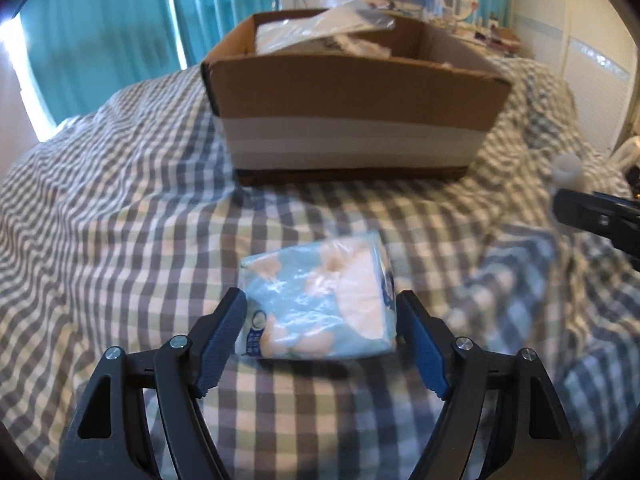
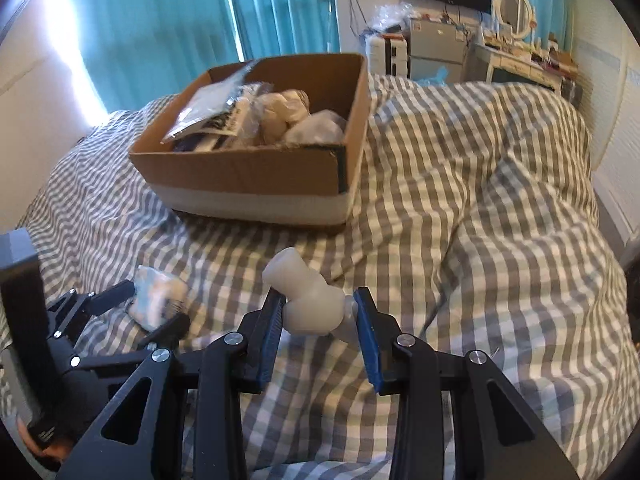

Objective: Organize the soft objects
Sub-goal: 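Lower tissue pack and sock into the box with both tools and release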

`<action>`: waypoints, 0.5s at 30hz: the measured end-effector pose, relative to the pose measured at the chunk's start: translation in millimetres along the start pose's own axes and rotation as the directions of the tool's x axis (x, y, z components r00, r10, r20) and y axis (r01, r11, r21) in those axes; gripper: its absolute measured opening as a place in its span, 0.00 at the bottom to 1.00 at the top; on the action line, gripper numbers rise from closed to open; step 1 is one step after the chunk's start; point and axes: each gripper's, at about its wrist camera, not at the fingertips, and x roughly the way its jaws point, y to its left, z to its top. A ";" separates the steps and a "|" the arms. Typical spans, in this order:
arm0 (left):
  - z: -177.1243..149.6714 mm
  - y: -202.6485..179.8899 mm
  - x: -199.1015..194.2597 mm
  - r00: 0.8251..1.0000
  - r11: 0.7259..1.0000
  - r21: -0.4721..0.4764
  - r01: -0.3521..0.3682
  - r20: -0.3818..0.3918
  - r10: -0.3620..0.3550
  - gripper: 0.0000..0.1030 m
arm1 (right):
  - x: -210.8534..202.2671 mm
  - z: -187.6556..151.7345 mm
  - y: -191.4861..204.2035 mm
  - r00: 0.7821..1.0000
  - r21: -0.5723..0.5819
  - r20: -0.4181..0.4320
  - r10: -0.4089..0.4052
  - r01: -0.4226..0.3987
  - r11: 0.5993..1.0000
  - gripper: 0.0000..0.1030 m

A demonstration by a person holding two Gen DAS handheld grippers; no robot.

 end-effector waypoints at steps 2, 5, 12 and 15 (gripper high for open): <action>-0.6 1.8 1.6 1.000 1.000 -0.005 0.005 0.002 -0.005 0.76 | 4.8 -3.1 -6.5 1.000 0.020 -0.016 0.008 -0.008 1.000 0.34; -1.8 6.2 -1.2 0.999 0.999 -0.022 0.035 0.015 -0.035 0.71 | 10.7 -5.9 -9.8 0.999 0.035 -0.034 0.017 -0.016 0.999 0.34; -7.7 8.3 -25.6 0.997 0.998 0.010 0.063 0.054 -0.064 0.46 | 10.8 -14.3 -5.2 0.999 0.017 -0.034 0.001 0.000 1.000 0.34; -9.9 8.6 -40.3 0.995 0.997 0.024 0.067 0.075 -0.069 0.32 | 5.8 -18.8 -1.9 0.999 0.015 -0.034 -0.006 0.007 1.000 0.34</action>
